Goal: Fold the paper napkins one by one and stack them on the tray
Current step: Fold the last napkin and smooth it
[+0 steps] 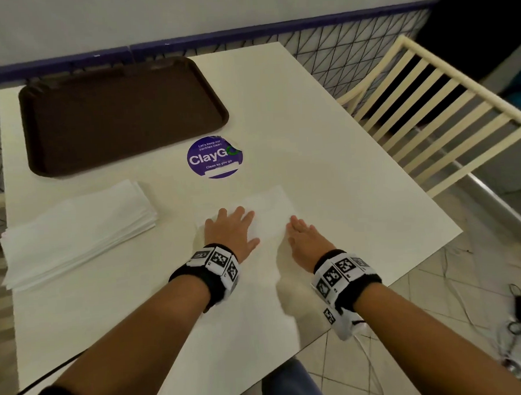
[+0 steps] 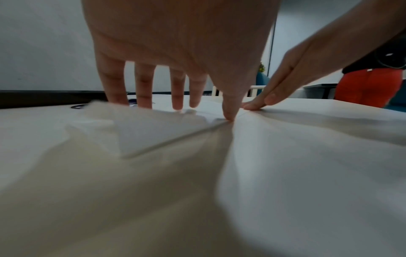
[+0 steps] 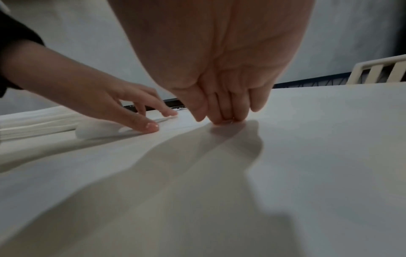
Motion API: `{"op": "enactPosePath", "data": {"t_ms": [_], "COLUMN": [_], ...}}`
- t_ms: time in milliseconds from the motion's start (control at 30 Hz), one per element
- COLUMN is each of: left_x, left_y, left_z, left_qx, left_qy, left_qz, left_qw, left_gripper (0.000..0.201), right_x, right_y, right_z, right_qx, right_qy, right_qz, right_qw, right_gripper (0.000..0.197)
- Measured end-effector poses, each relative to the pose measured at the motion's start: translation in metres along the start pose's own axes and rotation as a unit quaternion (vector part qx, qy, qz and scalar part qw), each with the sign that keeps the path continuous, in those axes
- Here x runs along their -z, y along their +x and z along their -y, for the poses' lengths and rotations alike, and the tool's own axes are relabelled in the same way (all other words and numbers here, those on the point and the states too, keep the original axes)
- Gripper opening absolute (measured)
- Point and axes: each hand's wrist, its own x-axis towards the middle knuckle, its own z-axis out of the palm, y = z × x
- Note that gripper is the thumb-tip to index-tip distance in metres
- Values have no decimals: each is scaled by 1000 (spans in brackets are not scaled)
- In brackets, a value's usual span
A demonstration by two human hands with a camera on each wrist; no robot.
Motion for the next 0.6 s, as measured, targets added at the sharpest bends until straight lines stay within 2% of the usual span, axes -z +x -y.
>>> {"op": "enactPosePath", "data": {"t_ms": [100,167,200,400,533,600], "left_x": [-3,-8,-11,-21,-37,-30], "left_y": [-9,-17,-21,-46,-66,-70], "left_z": [-14,-26,-30,-15,11,16], "left_qx": [-77,-129,-131,-23,9,17], "left_qy": [44,48,41,-2,28,39], "left_qz": [-23,-11,-5,3,-79,-78], "left_qw": [996,990,991,1000,996,996], "left_gripper": [56,52,50,51,28,25], "right_x": [7,13,18,38,42,43], "right_y": [4,6,5,3,9,11], "right_z": [4,7,9,10,6,6], "right_qx": [-10,-21,-23,20,77,106], "right_qy": [-17,-34,-47,-123,-150,-166], "right_qz": [7,2,1,-21,-17,-14], "right_qw": [1000,999,999,992,985,980], "right_gripper": [49,42,38,30,34,38]}}
